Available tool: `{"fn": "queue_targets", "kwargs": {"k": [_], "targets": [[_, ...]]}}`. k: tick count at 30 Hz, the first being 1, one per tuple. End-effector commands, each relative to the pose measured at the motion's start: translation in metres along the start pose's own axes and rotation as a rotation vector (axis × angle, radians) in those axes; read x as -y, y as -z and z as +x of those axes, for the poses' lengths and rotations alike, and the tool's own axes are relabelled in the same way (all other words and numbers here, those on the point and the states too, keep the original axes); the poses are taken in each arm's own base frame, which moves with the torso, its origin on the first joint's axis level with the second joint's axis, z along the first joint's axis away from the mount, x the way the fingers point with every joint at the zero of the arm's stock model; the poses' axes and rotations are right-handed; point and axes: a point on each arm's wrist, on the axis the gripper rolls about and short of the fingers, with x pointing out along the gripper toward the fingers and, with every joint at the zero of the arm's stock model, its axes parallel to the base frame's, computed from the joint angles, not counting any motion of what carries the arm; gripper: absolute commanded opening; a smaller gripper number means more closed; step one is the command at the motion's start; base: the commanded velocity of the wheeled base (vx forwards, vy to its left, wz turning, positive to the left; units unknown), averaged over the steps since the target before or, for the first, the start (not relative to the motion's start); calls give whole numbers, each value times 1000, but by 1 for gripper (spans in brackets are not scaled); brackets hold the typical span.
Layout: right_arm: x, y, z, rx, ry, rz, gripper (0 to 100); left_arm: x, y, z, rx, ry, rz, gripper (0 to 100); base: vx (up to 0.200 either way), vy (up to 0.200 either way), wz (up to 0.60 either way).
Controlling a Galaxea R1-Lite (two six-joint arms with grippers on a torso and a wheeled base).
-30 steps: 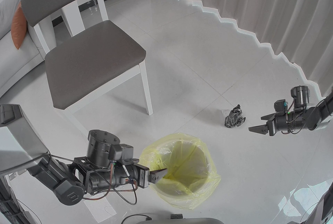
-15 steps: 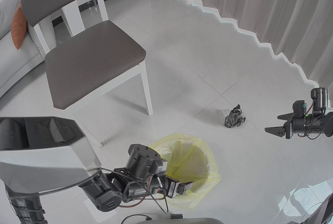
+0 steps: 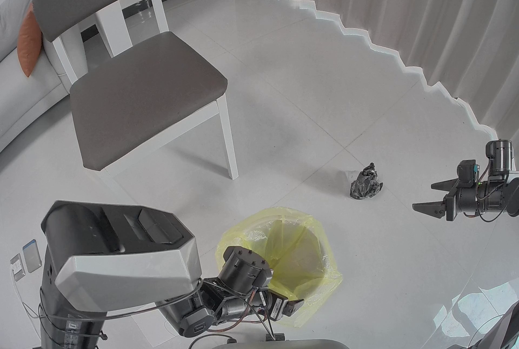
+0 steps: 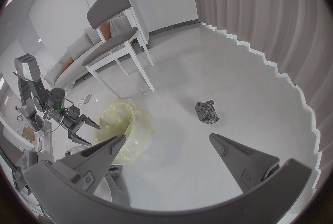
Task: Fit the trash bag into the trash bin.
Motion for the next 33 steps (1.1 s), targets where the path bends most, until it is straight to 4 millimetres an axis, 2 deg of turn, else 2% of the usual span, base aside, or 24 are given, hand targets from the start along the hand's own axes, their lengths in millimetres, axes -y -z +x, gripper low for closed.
{"fn": "queue_targets", "kwargs": {"k": [1,8,20,25,29,33], "targets": [[1,3,3,0,-25,6,100,-3,20,-4,-74,-5,-3,100,0,0,0],[3,8,3,-8,-29,-4,100,8,50,-24,-154,10,18,100,0,0,0],[4,9,2,-3,-38,-13,100,6,72,-44,-118,27,18,100,0,0,0],[4,8,2,0,-38,-16,100,11,61,-37,-56,44,3,100,0,0,0],[5,10,3,-7,-38,-8,100,18,36,-36,39,69,10,100,0,0,0],[9,13,4,-12,-32,1,100,23,22,-42,76,84,11,100,0,0,0]]}}
